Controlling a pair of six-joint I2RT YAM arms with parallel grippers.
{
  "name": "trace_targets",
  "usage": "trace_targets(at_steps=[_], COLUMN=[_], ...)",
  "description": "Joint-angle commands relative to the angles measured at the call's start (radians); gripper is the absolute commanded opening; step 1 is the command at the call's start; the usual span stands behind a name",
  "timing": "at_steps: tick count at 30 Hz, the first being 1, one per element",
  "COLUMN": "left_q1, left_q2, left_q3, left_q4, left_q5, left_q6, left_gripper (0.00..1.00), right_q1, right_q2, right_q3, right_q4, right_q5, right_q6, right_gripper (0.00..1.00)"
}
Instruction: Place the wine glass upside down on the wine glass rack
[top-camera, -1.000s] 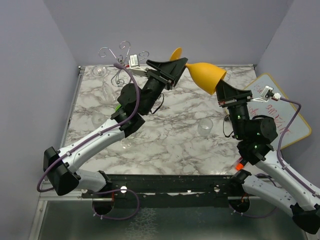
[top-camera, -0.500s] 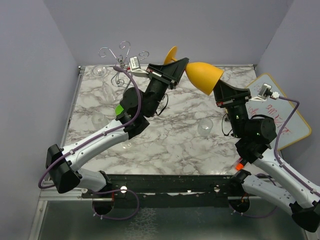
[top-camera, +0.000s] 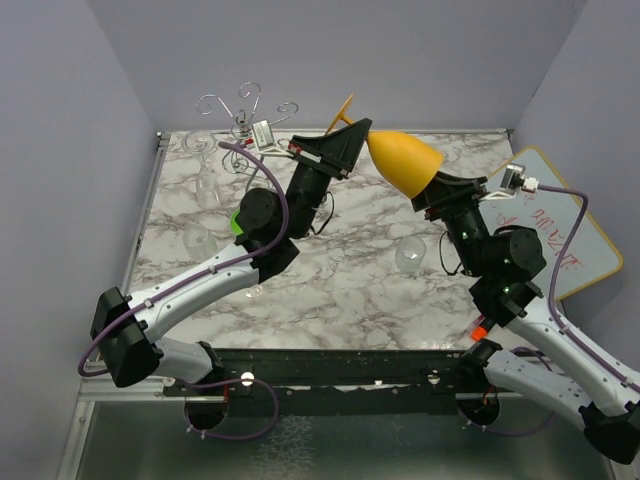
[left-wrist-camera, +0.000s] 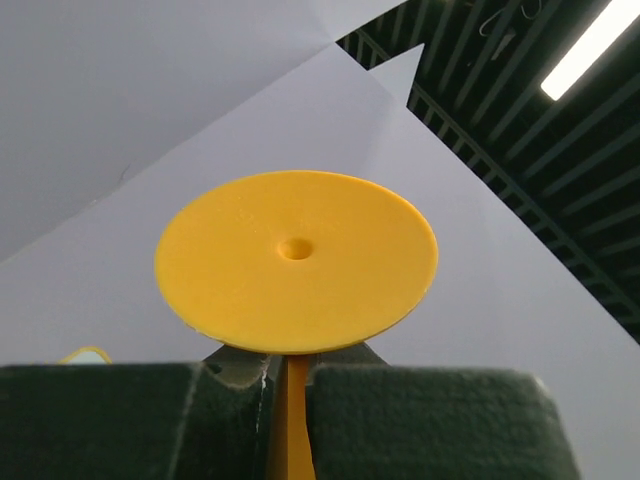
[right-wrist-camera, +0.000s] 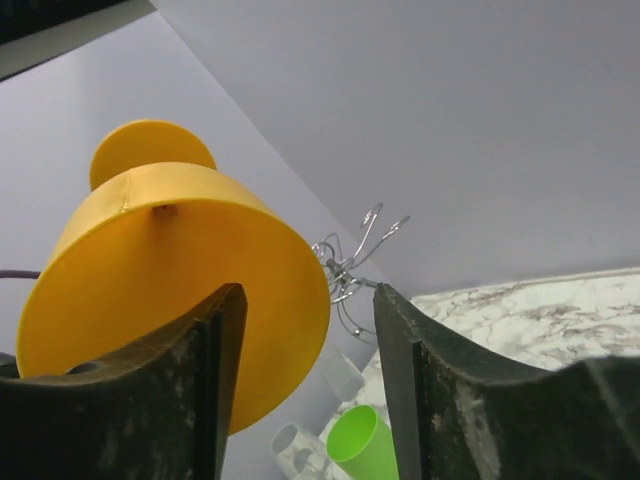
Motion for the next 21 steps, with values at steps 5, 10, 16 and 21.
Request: trace_targets(at_steps=[5, 10, 16, 21], left_q1=[-0.009, -0.009, -0.009, -0.009], left_q2=[-0.029, -0.067, -0.136, -0.183], left_q3=[-0.019, -0.068, -0.125, -0.14], left_q4=[0.126, 0.124, 0.086, 0.009], left_q5=[0.145, 0.186, 0.235, 0.285], left_q6=[0.334, 0.515, 0.706, 0.843], left_gripper=[0.0, 0.0, 0.0, 0.0], right_q1=[0.003, 0.003, 0.003, 0.003], right_q2=[-0.069, -0.12, -0.113, -0.095], right_q3=[0.025, 0.009, 0.129, 0.233], right_q4=[-0.241, -0.402, -0.789, -0.985], right_q5=[-0.041, -0.037, -0.157, -0.337], right_q6=[-0.144, -0.273, -0.456, -0.505], right_gripper=[0.76, 0.83, 0.85, 0.86])
